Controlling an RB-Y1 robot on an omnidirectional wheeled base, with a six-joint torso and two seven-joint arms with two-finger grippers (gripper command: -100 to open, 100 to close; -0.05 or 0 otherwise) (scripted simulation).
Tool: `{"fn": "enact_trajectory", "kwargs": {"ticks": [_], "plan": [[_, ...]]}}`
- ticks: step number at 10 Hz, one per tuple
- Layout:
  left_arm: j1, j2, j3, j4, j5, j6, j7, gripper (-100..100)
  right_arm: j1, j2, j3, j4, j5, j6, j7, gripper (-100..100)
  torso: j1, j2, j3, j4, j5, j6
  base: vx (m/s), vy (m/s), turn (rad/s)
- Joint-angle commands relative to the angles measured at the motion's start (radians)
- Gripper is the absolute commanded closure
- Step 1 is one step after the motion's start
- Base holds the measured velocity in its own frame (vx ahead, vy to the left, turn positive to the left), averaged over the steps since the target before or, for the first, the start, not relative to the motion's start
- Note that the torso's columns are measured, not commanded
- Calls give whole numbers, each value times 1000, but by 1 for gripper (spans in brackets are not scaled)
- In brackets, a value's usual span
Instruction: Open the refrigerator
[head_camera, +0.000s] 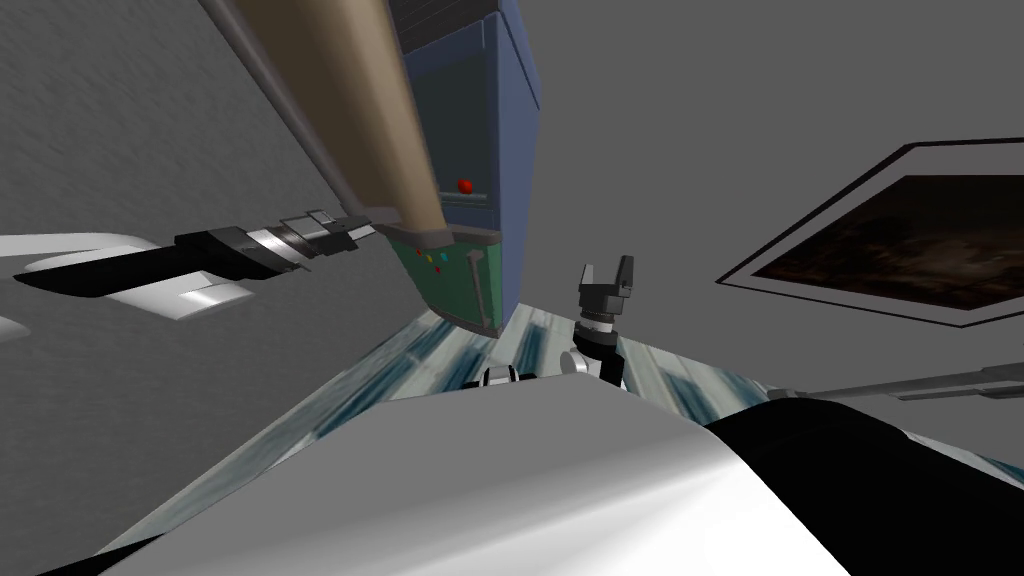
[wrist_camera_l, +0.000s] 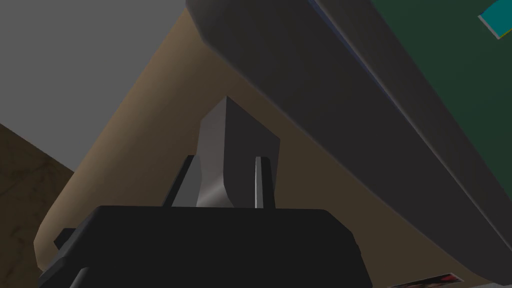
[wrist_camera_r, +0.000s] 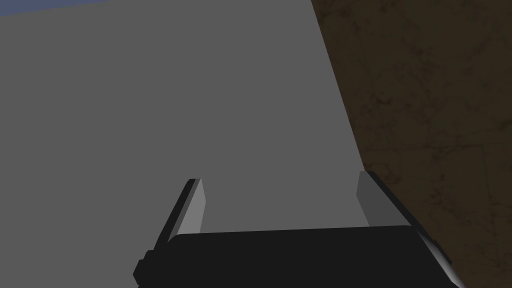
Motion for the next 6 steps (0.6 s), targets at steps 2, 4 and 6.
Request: {"fn": "enact_trajectory", "kwargs": {"ticks": [2,4,6], "plan": [[-20,29,-18,-48,11,-59,7,100,0,0,0,0,0,0,0,0,-1,2,1,-1,2,1,-111,292,26],[-14,30,-31,-65,4,-85,6,100,0,0,0,0,0,0,0,0,-11,2,3,-5,1,1,-45,173,15],[-13,42,-37,-87,6,-110,5,100,0,0,0,0,0,0,0,0,-3,5,5,-4,3,1,-10,251,-10]]}}
